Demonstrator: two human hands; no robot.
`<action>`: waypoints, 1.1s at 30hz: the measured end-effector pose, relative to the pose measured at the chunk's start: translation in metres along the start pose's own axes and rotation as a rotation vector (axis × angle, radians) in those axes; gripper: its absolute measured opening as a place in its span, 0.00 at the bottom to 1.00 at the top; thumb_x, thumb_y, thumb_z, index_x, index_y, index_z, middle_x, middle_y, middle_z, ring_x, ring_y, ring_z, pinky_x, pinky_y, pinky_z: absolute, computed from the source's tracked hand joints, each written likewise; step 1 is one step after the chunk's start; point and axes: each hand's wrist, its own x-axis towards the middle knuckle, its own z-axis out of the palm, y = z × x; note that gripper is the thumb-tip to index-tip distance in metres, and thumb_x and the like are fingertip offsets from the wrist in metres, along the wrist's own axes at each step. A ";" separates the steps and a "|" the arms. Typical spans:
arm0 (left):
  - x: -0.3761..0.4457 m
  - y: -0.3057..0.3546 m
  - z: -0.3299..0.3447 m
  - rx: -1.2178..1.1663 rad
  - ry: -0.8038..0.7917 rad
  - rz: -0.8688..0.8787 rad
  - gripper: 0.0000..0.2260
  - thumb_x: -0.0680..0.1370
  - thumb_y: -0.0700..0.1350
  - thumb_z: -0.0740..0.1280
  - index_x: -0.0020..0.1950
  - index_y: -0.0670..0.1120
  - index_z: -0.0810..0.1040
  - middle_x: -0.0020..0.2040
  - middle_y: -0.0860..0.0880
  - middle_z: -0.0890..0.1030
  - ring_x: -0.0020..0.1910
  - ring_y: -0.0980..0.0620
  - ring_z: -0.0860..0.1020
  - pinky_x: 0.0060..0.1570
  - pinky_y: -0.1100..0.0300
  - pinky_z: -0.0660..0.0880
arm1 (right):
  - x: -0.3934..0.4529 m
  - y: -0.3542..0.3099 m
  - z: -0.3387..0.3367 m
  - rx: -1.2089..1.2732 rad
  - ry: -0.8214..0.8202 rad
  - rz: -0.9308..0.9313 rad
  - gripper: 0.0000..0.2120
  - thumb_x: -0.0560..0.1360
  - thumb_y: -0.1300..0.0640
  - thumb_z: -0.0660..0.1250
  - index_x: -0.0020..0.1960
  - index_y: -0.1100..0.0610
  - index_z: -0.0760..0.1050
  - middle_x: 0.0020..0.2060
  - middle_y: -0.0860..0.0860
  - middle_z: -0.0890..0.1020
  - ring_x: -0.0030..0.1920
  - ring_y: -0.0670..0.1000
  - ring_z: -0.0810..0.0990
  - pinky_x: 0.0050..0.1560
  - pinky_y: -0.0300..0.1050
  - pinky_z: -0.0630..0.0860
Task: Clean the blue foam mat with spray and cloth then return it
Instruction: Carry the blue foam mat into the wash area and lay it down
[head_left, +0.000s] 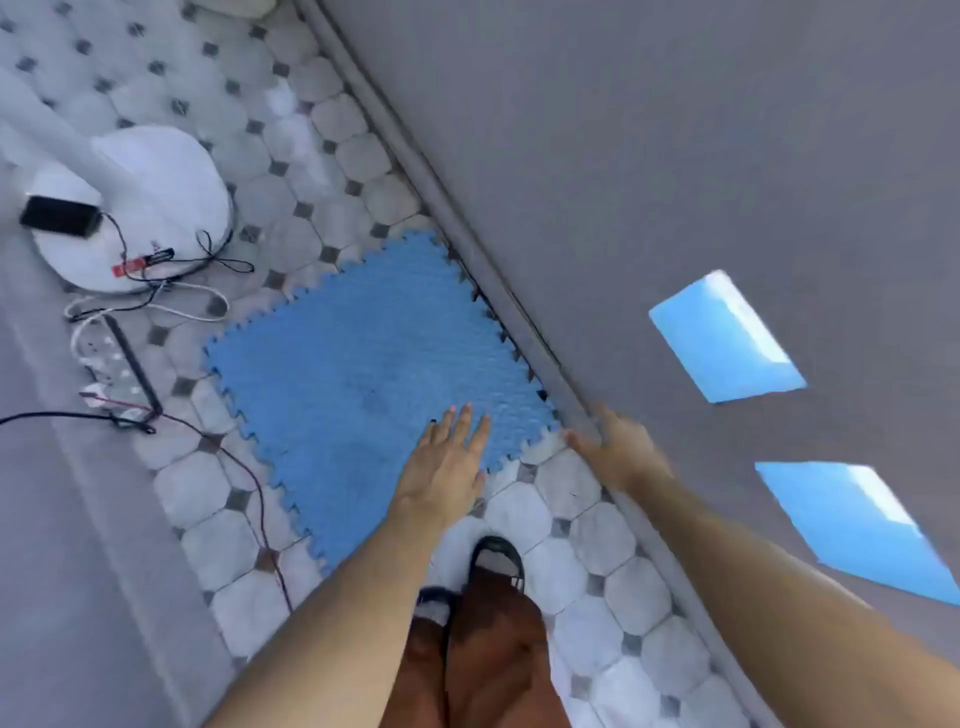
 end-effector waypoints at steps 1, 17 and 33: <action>0.021 -0.002 0.024 0.039 -0.014 -0.003 0.31 0.82 0.51 0.57 0.79 0.46 0.43 0.79 0.43 0.44 0.78 0.44 0.46 0.75 0.50 0.48 | 0.026 0.011 0.022 0.015 0.008 -0.006 0.28 0.79 0.43 0.62 0.75 0.53 0.63 0.69 0.58 0.73 0.67 0.60 0.71 0.65 0.53 0.70; 0.235 -0.043 0.347 0.287 0.181 -0.002 0.48 0.68 0.58 0.73 0.79 0.45 0.51 0.78 0.39 0.51 0.76 0.39 0.53 0.72 0.43 0.56 | 0.284 0.109 0.239 -0.206 0.175 -0.047 0.30 0.76 0.55 0.62 0.76 0.56 0.58 0.64 0.61 0.75 0.61 0.65 0.75 0.56 0.54 0.73; 0.229 -0.043 0.345 0.267 0.233 -0.020 0.43 0.70 0.43 0.74 0.76 0.46 0.50 0.76 0.41 0.61 0.73 0.37 0.63 0.66 0.41 0.67 | 0.273 0.076 0.247 0.337 0.173 0.349 0.37 0.73 0.49 0.66 0.77 0.53 0.52 0.69 0.59 0.61 0.64 0.64 0.67 0.55 0.53 0.72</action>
